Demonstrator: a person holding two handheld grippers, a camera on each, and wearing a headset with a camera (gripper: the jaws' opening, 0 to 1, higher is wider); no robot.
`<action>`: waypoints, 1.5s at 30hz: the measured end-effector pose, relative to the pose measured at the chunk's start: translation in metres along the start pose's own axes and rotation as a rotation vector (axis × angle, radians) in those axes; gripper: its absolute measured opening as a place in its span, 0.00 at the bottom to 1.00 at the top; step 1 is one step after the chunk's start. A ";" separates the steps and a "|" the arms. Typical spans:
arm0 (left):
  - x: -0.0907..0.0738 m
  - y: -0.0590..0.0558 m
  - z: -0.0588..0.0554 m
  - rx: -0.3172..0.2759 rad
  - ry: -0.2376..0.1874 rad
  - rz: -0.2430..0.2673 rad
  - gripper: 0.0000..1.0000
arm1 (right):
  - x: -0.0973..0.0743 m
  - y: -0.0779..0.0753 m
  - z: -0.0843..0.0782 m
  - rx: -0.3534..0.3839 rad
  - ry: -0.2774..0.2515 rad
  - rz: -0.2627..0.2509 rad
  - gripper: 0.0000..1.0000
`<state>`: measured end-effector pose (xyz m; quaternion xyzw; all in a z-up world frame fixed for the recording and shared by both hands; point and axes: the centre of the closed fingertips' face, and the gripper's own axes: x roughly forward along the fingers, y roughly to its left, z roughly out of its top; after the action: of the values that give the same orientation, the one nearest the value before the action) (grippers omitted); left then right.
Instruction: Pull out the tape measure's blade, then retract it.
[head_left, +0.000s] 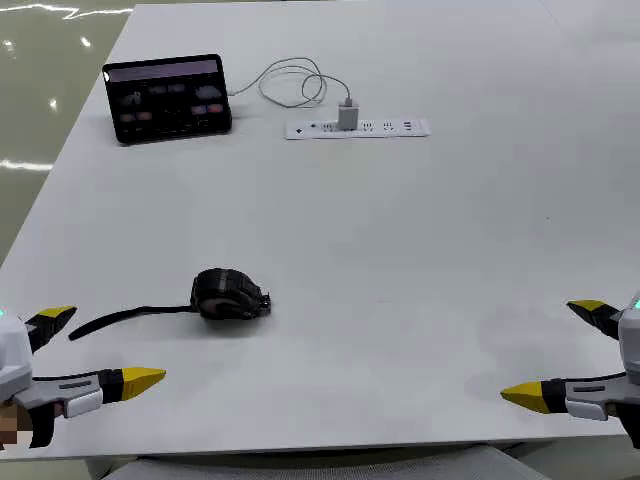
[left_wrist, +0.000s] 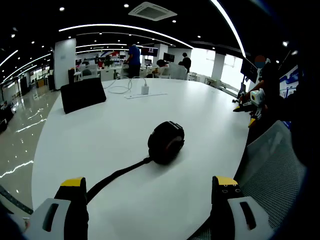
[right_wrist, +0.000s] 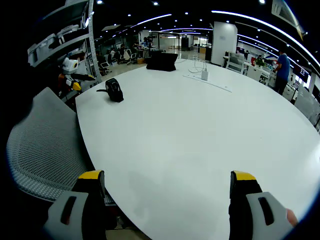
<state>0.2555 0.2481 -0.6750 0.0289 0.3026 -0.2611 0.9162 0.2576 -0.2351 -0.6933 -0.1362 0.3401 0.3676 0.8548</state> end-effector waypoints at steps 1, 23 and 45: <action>-0.001 0.000 0.000 0.001 -0.001 0.001 1.00 | 0.000 0.000 0.000 0.000 0.000 0.001 1.00; 0.003 -0.005 0.004 0.039 -0.001 -0.031 1.00 | 0.005 0.000 0.006 -0.033 0.003 -0.002 1.00; 0.086 -0.034 0.031 0.397 0.231 -0.311 1.00 | 0.083 0.026 0.053 -0.176 0.003 0.193 1.00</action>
<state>0.3140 0.1725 -0.6953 0.1906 0.3486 -0.4480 0.8009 0.3059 -0.1472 -0.7109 -0.1781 0.3193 0.4765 0.7996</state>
